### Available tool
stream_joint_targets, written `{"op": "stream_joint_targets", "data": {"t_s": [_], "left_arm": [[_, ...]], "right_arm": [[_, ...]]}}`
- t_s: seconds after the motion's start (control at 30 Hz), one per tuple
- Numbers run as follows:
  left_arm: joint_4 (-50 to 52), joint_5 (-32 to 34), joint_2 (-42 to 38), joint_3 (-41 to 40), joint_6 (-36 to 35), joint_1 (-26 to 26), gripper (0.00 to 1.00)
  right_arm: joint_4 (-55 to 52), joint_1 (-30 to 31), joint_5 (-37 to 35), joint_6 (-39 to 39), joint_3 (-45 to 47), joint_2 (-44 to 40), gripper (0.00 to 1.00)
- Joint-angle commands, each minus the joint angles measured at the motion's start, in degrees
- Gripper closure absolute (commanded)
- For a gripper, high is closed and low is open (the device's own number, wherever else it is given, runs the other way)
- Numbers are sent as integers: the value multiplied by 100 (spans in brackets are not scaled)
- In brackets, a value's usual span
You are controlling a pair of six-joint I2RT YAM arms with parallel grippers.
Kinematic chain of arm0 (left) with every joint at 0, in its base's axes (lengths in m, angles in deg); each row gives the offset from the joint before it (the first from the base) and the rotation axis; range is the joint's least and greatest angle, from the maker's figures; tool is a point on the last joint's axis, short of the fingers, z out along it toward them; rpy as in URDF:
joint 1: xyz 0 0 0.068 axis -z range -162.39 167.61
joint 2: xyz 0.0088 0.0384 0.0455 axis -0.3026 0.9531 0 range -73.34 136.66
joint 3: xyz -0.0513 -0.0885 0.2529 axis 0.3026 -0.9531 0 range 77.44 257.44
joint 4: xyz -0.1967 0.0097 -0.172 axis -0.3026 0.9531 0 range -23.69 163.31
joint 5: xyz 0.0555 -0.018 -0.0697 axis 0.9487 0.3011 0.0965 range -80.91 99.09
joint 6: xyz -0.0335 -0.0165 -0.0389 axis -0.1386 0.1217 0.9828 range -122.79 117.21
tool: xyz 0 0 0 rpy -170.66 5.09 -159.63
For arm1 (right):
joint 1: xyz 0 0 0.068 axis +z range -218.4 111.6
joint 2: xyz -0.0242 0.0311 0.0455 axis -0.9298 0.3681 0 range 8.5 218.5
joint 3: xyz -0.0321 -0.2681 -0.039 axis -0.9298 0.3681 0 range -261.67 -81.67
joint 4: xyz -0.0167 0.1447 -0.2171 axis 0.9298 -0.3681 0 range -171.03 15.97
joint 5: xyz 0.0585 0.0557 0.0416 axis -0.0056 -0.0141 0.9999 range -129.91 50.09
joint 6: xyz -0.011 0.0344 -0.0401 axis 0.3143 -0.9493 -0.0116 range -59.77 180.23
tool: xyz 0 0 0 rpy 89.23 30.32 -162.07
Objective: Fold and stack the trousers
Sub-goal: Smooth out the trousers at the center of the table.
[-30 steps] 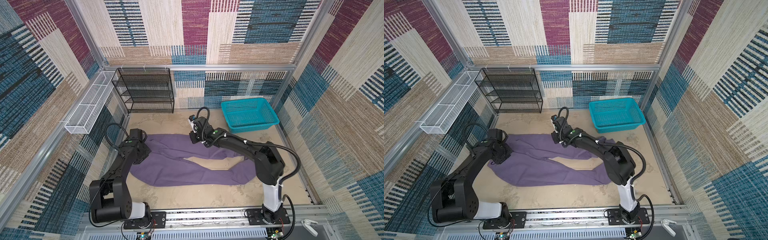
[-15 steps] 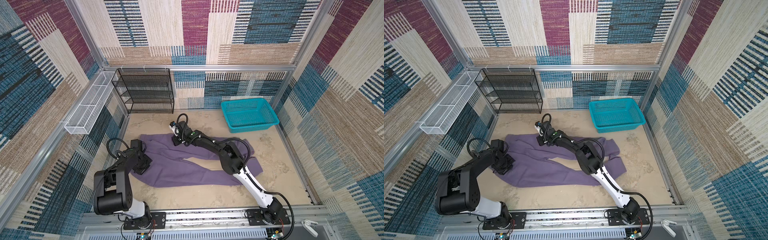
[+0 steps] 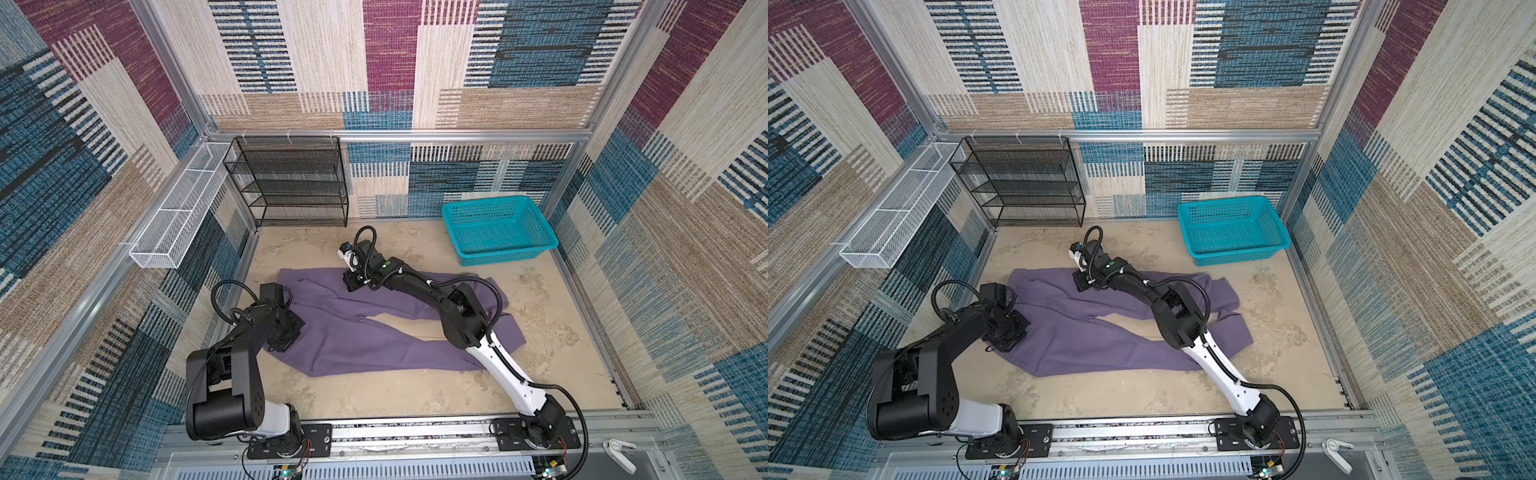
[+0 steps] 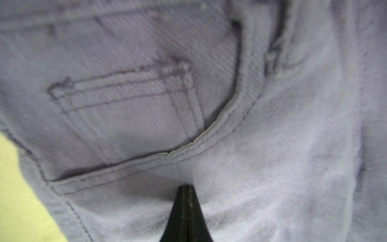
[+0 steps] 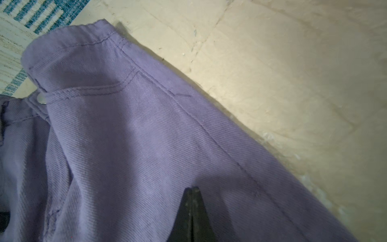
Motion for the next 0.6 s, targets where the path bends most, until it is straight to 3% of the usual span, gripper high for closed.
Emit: {"op": "stream_joint_targets", "data": {"t_s": [0.0, 0.37, 0.57], "left_arm": [[701, -227, 15, -258, -9, 9, 100], [1431, -156, -1023, -586, -58, 0, 100], [1593, 54, -1309, -623, -109, -55, 100]], "right_arm": [[-30, 5, 11, -65, -232, 194, 100], [-314, -182, -1253, -702, -485, 752, 100], [-133, -492, -1022, -841, -426, 708, 100]]}}
